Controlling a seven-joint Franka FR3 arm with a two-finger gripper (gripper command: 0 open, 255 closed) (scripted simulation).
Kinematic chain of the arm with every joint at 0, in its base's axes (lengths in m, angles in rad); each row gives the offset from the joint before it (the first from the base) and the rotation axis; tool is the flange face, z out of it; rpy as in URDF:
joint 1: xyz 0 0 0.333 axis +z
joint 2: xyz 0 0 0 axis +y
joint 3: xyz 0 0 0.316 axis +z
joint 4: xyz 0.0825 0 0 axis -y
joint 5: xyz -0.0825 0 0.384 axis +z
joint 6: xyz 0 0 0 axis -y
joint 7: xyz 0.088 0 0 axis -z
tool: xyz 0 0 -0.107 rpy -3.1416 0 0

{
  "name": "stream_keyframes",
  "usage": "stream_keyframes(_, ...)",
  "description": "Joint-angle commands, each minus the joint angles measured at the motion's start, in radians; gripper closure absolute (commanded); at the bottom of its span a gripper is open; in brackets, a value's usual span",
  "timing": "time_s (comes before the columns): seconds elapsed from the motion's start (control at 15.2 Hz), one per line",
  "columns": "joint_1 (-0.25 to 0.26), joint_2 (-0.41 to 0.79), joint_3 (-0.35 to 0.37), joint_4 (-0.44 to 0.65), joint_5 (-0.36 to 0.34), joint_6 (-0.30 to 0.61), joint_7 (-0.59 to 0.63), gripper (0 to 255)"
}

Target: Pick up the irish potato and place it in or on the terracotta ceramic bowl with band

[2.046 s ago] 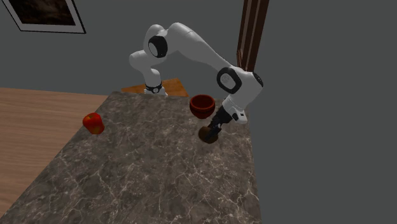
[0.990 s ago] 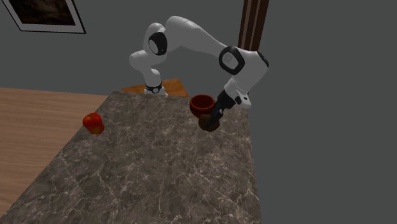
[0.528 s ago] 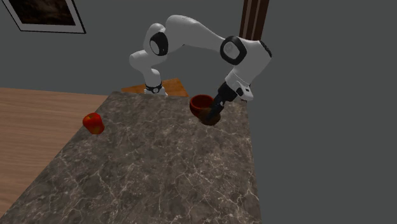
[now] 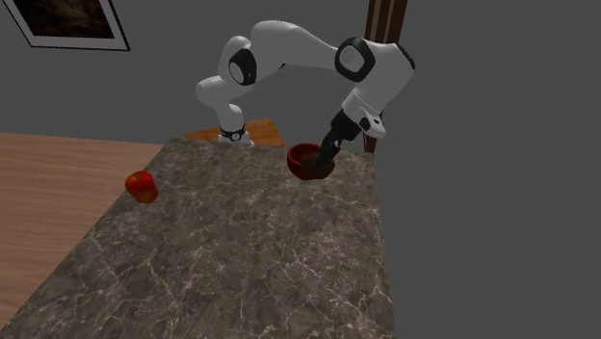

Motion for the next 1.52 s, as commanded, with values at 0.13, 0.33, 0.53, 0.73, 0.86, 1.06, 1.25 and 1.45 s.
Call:
stream_keyframes(0.13, -0.02, -0.209, 0.041, -0.327, 0.042, 0.082, 0.1, 255)
stream_keyframes(0.33, -0.021, -0.334, 0.064, -0.51, 0.076, 0.12, 0.159, 255)
stream_keyframes(0.53, -0.015, -0.44, 0.086, -0.655, 0.111, 0.143, 0.209, 255)
stream_keyframes(0.73, -0.003, -0.534, 0.107, -0.776, 0.147, 0.156, 0.253, 255)
stream_keyframes(0.86, 0.008, -0.594, 0.121, -0.849, 0.174, 0.16, 0.282, 255)
stream_keyframes(1.06, 0.006, -0.591, 0.12, -0.885, 0.175, 0.196, 0.295, 255)
stream_keyframes(1.25, 0.004, -0.586, 0.119, -0.918, 0.175, 0.232, 0.309, 255)
stream_keyframes(1.45, 0.003, -0.579, 0.119, -0.948, 0.175, 0.267, 0.322, 255)
